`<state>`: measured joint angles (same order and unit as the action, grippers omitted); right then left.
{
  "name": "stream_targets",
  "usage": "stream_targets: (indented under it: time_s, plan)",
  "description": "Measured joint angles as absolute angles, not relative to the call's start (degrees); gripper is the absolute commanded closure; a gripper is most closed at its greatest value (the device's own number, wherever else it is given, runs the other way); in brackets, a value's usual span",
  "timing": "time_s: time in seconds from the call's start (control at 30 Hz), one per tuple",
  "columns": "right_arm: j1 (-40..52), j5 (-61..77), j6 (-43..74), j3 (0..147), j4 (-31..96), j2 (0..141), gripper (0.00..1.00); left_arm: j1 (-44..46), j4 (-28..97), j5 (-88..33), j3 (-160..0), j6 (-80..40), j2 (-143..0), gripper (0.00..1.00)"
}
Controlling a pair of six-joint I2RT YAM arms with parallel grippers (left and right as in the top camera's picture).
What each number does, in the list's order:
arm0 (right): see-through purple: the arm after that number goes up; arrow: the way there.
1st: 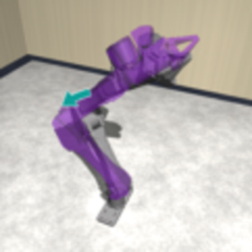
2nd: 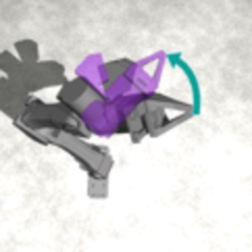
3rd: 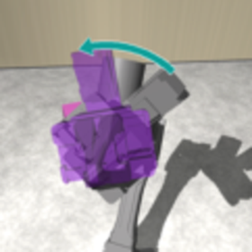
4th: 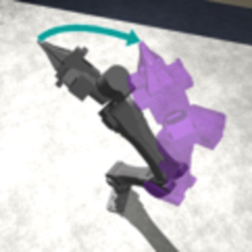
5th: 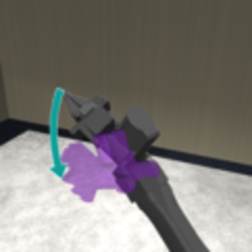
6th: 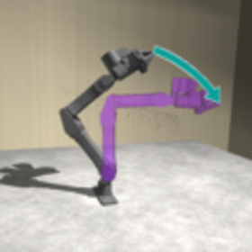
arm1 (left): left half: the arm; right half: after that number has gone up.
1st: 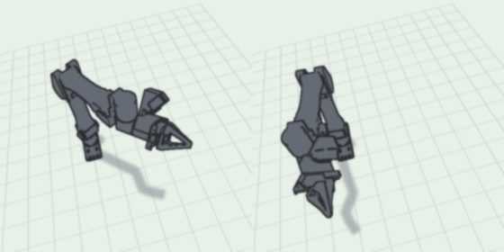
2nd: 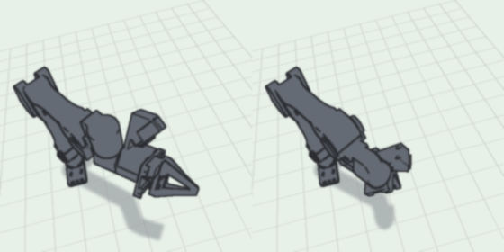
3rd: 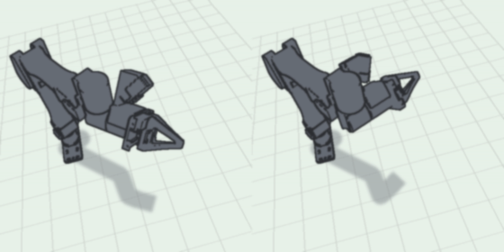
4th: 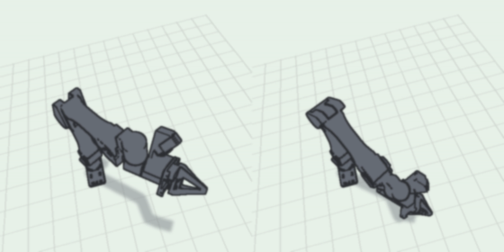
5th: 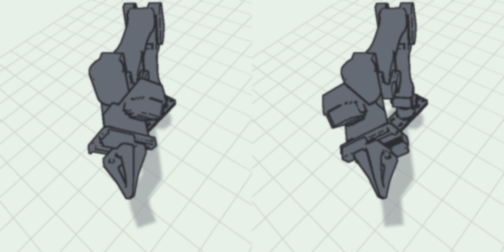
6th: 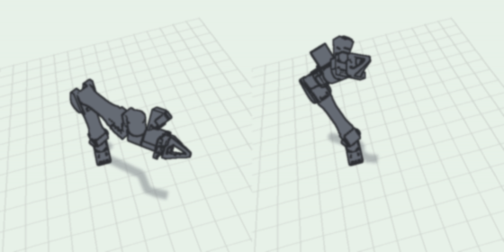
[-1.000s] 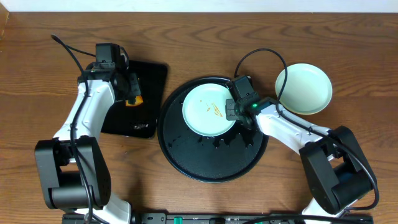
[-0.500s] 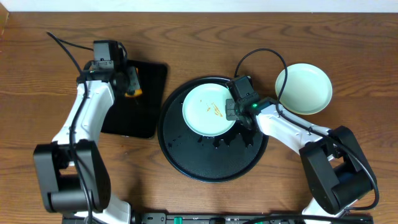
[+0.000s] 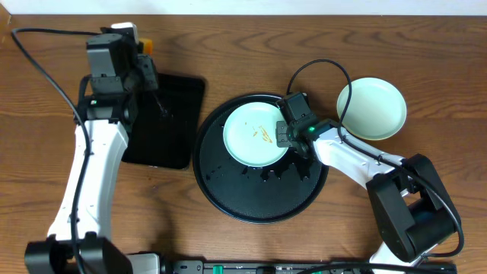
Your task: Clean dirty plates on tray and stack at the side
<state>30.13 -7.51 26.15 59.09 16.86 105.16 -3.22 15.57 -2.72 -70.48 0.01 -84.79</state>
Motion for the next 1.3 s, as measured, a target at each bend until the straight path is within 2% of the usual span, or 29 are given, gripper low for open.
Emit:
stream_targets:
  time_s: [1.3]
  plan:
    - [30.1, -7.5, 26.2, 59.1, 16.9, 105.2, 0.99, -3.2, 16.3, -2.6, -70.5, 0.5, -82.0, 0.93]
